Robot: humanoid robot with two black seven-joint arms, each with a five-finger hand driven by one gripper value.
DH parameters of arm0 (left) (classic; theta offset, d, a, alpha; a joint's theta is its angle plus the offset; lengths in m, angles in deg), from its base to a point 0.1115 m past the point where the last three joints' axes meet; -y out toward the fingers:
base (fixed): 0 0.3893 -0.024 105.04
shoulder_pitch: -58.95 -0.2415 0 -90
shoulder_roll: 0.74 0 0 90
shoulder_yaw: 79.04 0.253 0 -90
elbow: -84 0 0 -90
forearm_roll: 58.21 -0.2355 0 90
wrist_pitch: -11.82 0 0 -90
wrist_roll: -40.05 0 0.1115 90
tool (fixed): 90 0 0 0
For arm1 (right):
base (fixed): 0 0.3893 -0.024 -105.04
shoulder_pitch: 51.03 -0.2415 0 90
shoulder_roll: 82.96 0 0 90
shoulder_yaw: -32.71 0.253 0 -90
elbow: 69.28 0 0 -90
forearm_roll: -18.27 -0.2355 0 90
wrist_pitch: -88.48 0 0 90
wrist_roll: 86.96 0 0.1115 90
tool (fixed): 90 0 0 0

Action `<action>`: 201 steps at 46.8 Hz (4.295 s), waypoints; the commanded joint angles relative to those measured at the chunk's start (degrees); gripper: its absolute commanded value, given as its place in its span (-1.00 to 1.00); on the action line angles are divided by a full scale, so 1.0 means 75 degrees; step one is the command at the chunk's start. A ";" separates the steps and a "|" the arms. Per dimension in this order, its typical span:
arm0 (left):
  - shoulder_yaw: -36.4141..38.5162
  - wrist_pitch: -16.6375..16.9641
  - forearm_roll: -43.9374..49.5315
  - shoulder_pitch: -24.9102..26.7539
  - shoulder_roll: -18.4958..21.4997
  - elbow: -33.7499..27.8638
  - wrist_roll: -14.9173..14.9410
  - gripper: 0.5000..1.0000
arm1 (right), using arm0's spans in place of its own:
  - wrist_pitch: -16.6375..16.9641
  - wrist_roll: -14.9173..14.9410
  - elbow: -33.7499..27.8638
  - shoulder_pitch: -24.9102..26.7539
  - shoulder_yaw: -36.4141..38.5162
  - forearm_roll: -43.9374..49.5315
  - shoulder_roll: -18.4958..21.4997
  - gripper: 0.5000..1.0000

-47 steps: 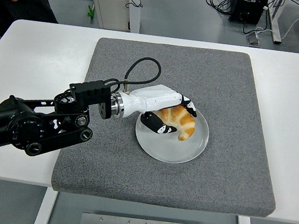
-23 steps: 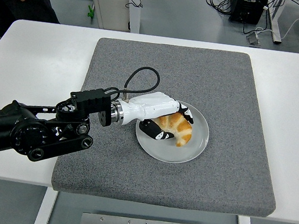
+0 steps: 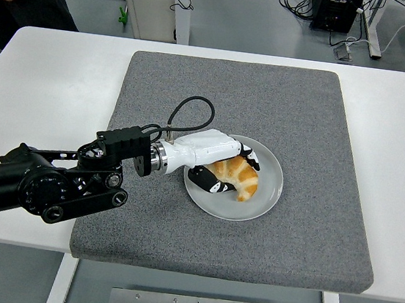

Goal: Place the bread on the plate

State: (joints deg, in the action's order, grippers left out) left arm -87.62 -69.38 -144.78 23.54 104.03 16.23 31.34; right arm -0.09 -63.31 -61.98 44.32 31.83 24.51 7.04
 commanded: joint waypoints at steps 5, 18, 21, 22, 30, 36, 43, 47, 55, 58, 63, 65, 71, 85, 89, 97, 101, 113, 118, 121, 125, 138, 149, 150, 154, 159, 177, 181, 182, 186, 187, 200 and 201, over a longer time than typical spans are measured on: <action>-0.0005 0.0011 0.0000 -0.0024 -0.0011 0.0000 0.0000 -0.51 | -0.0003 0.0000 0.0000 0.0001 0.0000 0.0000 0.0000 1.00; -0.0005 0.0023 0.0000 -0.0083 0.0000 0.0024 0.0024 -0.51 | 0.0009 0.0000 0.0000 0.0001 0.0000 0.0000 0.0000 1.00; -0.0005 0.0058 0.0000 -0.0118 0.0000 0.0047 0.0024 -0.51 | -0.0003 0.0000 0.0000 0.0001 0.0000 0.0000 0.0000 1.00; -0.0005 0.0058 0.0000 -0.0130 0.0000 0.0047 0.0024 -0.50 | -0.0003 0.0000 0.0000 0.0001 0.0000 0.0000 0.0000 1.00; -0.0005 0.0058 0.0059 -0.0130 0.0000 0.0036 0.0024 -0.11 | -0.0003 0.0000 0.0000 0.0001 0.0000 0.0000 0.0000 1.00; -0.0005 0.0058 0.0082 -0.0118 0.0000 0.0035 0.0000 0.18 | -0.0003 0.0000 0.0000 0.0001 0.0000 0.0000 0.0000 1.00; -0.0017 0.0046 0.0152 -0.0118 0.0012 0.0024 -0.0058 0.37 | -0.0003 0.0000 0.0000 0.0001 0.0000 0.0000 0.0000 1.00; -0.0017 -0.0012 0.0374 -0.0106 0.0035 0.0024 -0.0105 0.37 | -0.0003 0.0000 0.0000 0.0001 0.0000 0.0000 0.0000 1.00; -0.0052 -0.0036 0.0703 0.0022 0.0082 -0.0093 -0.0257 0.37 | -0.0003 0.0000 0.0000 0.0001 0.0000 0.0000 0.0000 1.00; -0.0087 -0.0036 0.0703 0.0069 0.0106 -0.0152 -0.0257 0.37 | -0.0003 0.0000 0.0000 0.0001 0.0000 0.0000 0.0000 1.00; -0.0122 -0.0036 0.0715 0.0140 0.0141 -0.0164 -0.0258 0.37 | -0.0003 0.0000 0.0000 0.0001 0.0000 0.0000 0.0000 1.00; -0.0134 -0.0036 0.0715 0.0151 0.0153 -0.0175 -0.0281 0.37 | -0.0003 0.0000 0.0000 0.0001 0.0000 0.0000 0.0000 1.00; -0.0461 -0.0036 0.0750 0.0140 0.0223 -0.0258 -0.0281 0.37 | -0.0003 0.0000 0.0000 0.0001 0.0000 0.0000 0.0000 1.00; -0.1212 -0.0048 0.1980 0.0187 0.0258 -0.0304 -0.0281 0.37 | -0.0003 0.0000 0.0000 0.0001 0.0000 0.0000 0.0000 1.00; -0.1352 -0.0048 0.2215 0.0175 0.0258 -0.0304 -0.0281 0.37 | 0.0009 0.0000 0.0000 0.0001 0.0000 0.0000 0.0000 1.00; -0.2312 -0.0024 0.3069 -0.0036 0.0246 -0.0304 -0.0269 0.78 | 0.0009 0.0000 0.0000 0.0001 0.0000 0.0000 0.0000 1.00; -0.2676 -0.0024 0.3620 -0.0142 0.0270 -0.0304 -0.0269 0.82 | 0.0009 0.0000 0.0000 0.0001 0.0000 0.0000 0.0000 1.00; -0.3110 -0.0001 0.4546 -0.0352 0.0528 -0.0293 -0.0281 0.87 | -0.0003 0.0000 0.0000 0.0001 0.0000 0.0000 0.0000 1.00; -0.3344 0.0011 0.4968 -0.0423 0.0551 -0.0246 -0.0293 0.88 | -0.0003 0.0000 0.0000 0.0001 0.0000 0.0000 0.0000 1.00; -0.3520 0.0011 0.5214 -0.0540 0.0551 -0.0187 -0.0293 0.88 | -0.0003 0.0000 0.0000 0.0001 0.0000 0.0000 0.0000 1.00; -0.3743 0.0011 0.5496 -0.0715 0.0551 -0.0140 -0.0293 0.88 | -0.0003 0.0000 0.0000 0.0001 0.0000 0.0000 0.0000 1.00; -0.4048 0.0034 0.7159 -0.0798 0.0481 0.1089 -0.0351 0.88 | -0.0003 0.0000 0.0000 0.0001 0.0000 0.0000 0.0000 1.00; -0.4071 0.0034 0.7933 -0.0704 0.0434 0.1559 -0.0820 0.88 | 0.0009 0.0000 0.0000 0.0001 0.0000 0.0000 0.0000 1.00; -0.4083 0.0046 0.7992 -0.0704 0.0434 0.1582 -0.0820 0.88 | -0.0003 0.0000 0.0000 0.0001 0.0000 0.0000 0.0000 1.00; -0.4223 0.0034 0.8110 -0.0693 0.0434 0.1688 -0.0844 0.88 | -0.0003 0.0000 0.0000 0.0001 0.0000 0.0000 0.0000 1.00; -0.4481 0.0034 0.8133 -0.0704 0.0411 0.1723 -0.0855 0.88 | -0.0003 0.0000 0.0000 0.0001 0.0000 0.0000 0.0000 1.00; -0.5536 0.0034 0.8261 -0.0528 -0.1042 0.3293 -0.1523 0.88 | -0.0003 0.0000 0.0000 0.0001 0.0000 0.0000 0.0000 1.00; -0.5536 0.0034 0.8694 -0.0517 -0.1054 0.3445 -0.1582 0.88 | -0.0003 0.0000 0.0000 0.0001 0.0000 0.0000 0.0000 1.00; -0.5525 0.0034 0.8788 -0.0505 -0.1054 0.3492 -0.1605 0.88 | 0.0009 0.0000 0.0000 0.0001 0.0000 0.0000 0.0000 1.00; -0.5466 0.0023 0.8918 -0.0423 -0.1113 0.3773 -0.1710 0.88 | -0.0003 0.0000 0.0000 0.0001 0.0000 0.0000 0.0000 1.00; -0.5466 0.0023 0.8918 -0.0400 -0.1148 0.3843 -0.1722 0.88 | -0.0003 0.0000 0.0000 0.0001 0.0000 0.0000 0.0000 1.00; -0.5454 -0.0340 0.9047 -0.0376 -0.1406 0.4605 -0.1769 0.88 | 0.0009 0.0000 0.0012 -0.0070 0.0059 0.0000 0.0000 1.00; -0.5454 -0.0375 0.9093 -0.0376 -0.1406 0.4641 -0.1769 0.88 | 0.0009 0.0000 0.0012 -0.0070 0.0047 0.0000 0.0000 1.00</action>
State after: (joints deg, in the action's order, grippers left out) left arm -128.52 -71.34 -77.35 20.75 93.56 50.34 18.08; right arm 0.03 -63.31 -61.65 43.83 32.26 24.51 7.04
